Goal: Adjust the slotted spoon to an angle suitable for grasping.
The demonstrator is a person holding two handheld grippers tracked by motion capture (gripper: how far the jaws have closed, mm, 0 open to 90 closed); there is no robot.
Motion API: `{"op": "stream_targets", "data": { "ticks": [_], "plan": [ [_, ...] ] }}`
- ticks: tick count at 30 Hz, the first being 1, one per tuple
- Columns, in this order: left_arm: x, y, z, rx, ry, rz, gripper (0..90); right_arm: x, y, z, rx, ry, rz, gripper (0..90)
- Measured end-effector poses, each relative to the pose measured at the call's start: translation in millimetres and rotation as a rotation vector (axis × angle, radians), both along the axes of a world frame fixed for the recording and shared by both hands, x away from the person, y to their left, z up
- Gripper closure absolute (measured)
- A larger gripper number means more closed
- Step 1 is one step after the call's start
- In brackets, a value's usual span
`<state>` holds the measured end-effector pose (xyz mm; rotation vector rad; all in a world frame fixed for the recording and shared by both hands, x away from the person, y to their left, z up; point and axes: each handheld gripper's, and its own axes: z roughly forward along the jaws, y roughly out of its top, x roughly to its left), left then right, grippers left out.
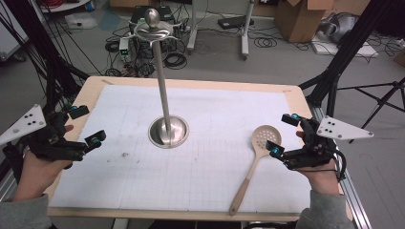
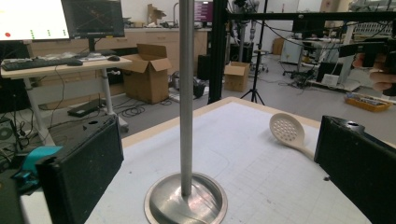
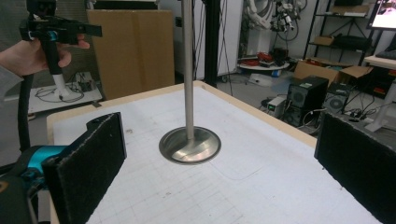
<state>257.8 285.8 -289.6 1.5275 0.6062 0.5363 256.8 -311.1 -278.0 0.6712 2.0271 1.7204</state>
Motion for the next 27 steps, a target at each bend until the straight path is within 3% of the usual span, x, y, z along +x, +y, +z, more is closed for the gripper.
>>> {"op": "stream_targets", "data": {
  "ticks": [13, 17, 19, 20, 25, 27],
  "plan": [
    [-0.3, 2.9, -2.3, 0.001, -0.002, 0.005, 1.7, 1.8, 1.0, -4.0, -0.005, 0.018, 0.025, 1.3],
    [0.7, 1.9, -3.4, 0.004, 0.002, 0.003, 1.8, 4.8, -0.2, -9.3, -0.008, 0.037, 0.043, 5.5],
    [0.9, 0.6, -4.2, 0.007, 0.005, -0.002, 1.7, 6.4, -0.4, -14.1, -0.019, 0.065, 0.057, 9.4],
    [0.6, -0.6, -4.9, 0.017, 0.006, -0.004, 1.7, 7.3, -0.8, -15.9, -0.022, 0.062, 0.064, 15.4],
    [-0.5, -1.5, -4.7, 0.011, -0.002, -0.012, 1.7, 9.2, 0.3, -23.4, -0.034, 0.083, 0.097, 23.3],
    [0.1, -2.4, -5.1, 0.011, 0.0, -0.017, 1.7, 9.3, 2.3, -29.3, -0.046, 0.103, 0.123, 32.6]
  ]
}}
